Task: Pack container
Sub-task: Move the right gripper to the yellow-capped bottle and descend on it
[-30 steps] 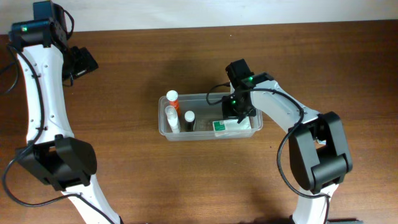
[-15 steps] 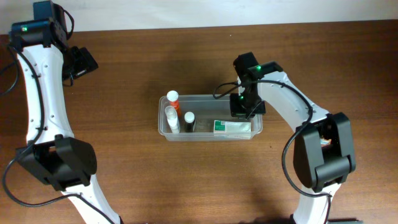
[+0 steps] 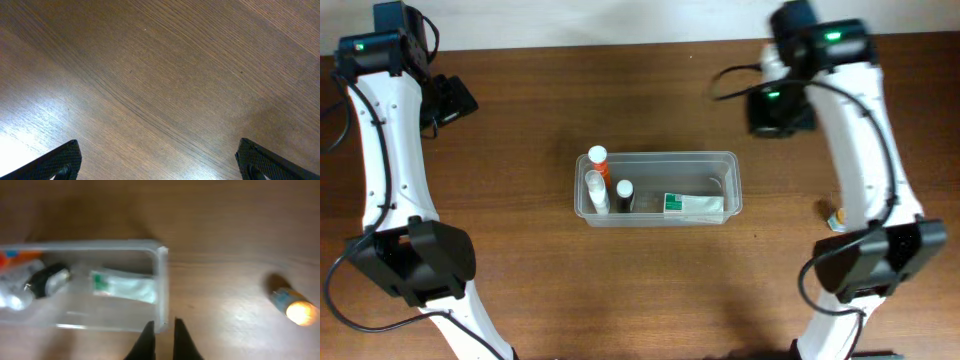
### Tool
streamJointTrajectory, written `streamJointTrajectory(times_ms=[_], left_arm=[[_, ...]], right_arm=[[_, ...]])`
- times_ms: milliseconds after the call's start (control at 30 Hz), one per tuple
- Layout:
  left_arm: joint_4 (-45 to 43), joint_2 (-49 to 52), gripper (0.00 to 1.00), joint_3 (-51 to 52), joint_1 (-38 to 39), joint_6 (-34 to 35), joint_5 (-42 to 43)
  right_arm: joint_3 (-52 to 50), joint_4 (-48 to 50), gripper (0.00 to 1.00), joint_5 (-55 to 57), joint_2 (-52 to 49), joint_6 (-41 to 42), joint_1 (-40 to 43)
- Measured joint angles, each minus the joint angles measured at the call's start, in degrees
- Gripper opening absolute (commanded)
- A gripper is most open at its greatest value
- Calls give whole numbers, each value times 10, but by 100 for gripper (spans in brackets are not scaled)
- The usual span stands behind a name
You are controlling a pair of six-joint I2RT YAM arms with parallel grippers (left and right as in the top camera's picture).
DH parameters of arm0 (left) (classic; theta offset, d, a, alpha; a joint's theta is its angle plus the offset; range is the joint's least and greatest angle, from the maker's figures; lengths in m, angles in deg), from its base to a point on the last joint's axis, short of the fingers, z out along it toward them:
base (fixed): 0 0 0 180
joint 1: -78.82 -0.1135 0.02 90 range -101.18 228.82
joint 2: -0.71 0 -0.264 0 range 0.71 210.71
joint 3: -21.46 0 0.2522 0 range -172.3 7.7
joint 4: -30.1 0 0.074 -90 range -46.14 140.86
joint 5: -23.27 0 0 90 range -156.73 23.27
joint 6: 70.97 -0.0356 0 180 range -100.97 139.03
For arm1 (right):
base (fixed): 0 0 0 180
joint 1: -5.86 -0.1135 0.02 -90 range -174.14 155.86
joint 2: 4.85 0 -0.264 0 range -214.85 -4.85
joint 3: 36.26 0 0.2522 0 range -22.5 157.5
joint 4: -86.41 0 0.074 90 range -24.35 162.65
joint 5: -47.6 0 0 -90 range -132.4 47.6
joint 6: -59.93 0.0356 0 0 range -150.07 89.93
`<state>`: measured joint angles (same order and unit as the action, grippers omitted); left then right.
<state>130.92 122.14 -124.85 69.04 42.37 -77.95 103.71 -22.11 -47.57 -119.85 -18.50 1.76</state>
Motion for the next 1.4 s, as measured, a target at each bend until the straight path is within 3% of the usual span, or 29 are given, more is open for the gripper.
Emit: streamJointTrajectory(times_ms=[67,100,200,400,567,833,1400], left_arm=[[0,0,99,0,0,0,0],[0,0,99,0,0,0,0],[0,0,99,0,0,0,0],[0,0,99,0,0,0,0],[0,0,99,0,0,0,0],[0,0,99,0,0,0,0],[0,0,100,0,0,0,0]], right_arm=[[0,-18,70,13,0,-2,58],[0,-21,85,16,0,-4,89],[-11,-22,99,23,0,-5,170],[-93,1,99,28,0,0,312],[-206,79,99,21,1,5,342],[-332,181,99,19,1,31,333],[-452,327,98,24,1,49,290]])
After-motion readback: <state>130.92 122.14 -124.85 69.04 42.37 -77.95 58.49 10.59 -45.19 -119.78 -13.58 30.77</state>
